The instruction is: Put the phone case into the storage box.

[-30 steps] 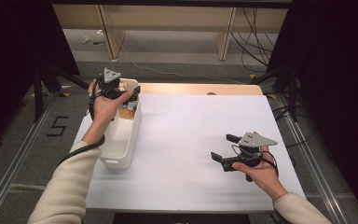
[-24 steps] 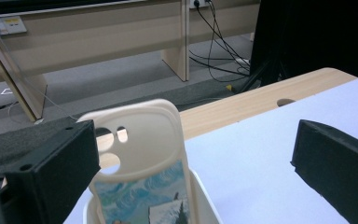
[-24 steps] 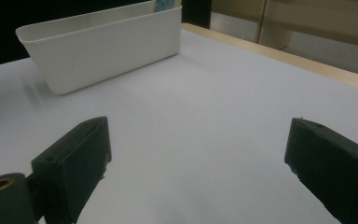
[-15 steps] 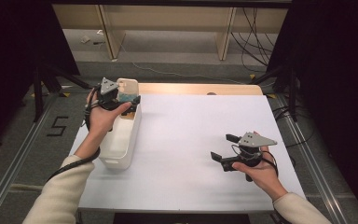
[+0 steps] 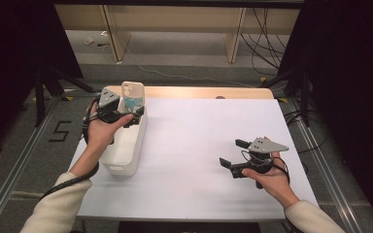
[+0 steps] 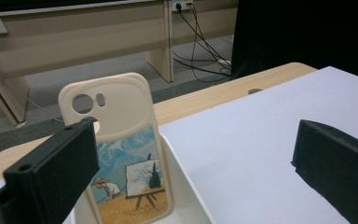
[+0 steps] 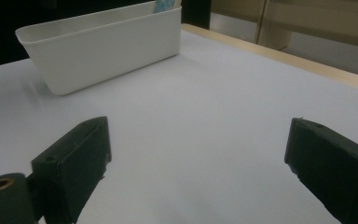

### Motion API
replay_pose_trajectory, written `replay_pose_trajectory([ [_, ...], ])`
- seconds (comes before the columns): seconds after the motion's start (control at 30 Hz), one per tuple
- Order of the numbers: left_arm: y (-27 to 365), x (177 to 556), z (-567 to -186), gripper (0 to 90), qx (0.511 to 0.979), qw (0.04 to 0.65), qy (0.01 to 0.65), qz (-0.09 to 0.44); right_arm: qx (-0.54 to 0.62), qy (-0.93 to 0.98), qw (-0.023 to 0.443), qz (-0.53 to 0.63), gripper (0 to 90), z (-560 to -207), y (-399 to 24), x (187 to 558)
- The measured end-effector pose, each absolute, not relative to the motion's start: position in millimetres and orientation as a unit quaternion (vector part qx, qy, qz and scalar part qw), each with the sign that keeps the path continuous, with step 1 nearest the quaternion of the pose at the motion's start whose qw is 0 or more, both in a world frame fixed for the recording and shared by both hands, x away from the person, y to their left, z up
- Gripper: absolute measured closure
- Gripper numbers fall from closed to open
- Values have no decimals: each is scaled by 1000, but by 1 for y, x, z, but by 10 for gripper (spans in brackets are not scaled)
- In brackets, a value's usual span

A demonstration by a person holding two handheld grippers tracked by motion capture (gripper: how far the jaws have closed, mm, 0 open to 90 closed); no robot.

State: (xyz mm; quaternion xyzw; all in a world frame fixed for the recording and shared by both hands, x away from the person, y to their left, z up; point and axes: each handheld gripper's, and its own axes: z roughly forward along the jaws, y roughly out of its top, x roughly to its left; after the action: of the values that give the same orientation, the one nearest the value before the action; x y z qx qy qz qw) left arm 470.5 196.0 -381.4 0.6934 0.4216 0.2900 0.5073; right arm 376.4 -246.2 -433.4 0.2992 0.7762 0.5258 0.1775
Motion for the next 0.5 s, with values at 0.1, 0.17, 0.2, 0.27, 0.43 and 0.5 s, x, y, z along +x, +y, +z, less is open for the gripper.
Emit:
replay_pose_trajectory([
  [0.1, 196, 467, -385, 0, 697, 507, 416, 291, 300, 776, 176, 526, 79, -434, -246, 376],
  [0.17, 195, 464, -387, 0, 697, 506, 415, 293, 300, 776, 176, 526, 79, -434, -246, 376],
  [0.2, 195, 463, -387, 0, 698, 507, 414, 292, 299, 776, 177, 526, 80, -433, -246, 376],
  [0.27, 194, 459, -388, 0, 697, 504, 421, 288, 299, 776, 178, 526, 79, -433, -246, 376],
  [0.43, 193, 455, -390, 0, 698, 507, 417, 286, 300, 776, 179, 526, 79, -433, -247, 376],
  [0.5, 193, 453, -390, 0, 698, 510, 416, 283, 300, 776, 179, 526, 79, -433, -247, 376],
])
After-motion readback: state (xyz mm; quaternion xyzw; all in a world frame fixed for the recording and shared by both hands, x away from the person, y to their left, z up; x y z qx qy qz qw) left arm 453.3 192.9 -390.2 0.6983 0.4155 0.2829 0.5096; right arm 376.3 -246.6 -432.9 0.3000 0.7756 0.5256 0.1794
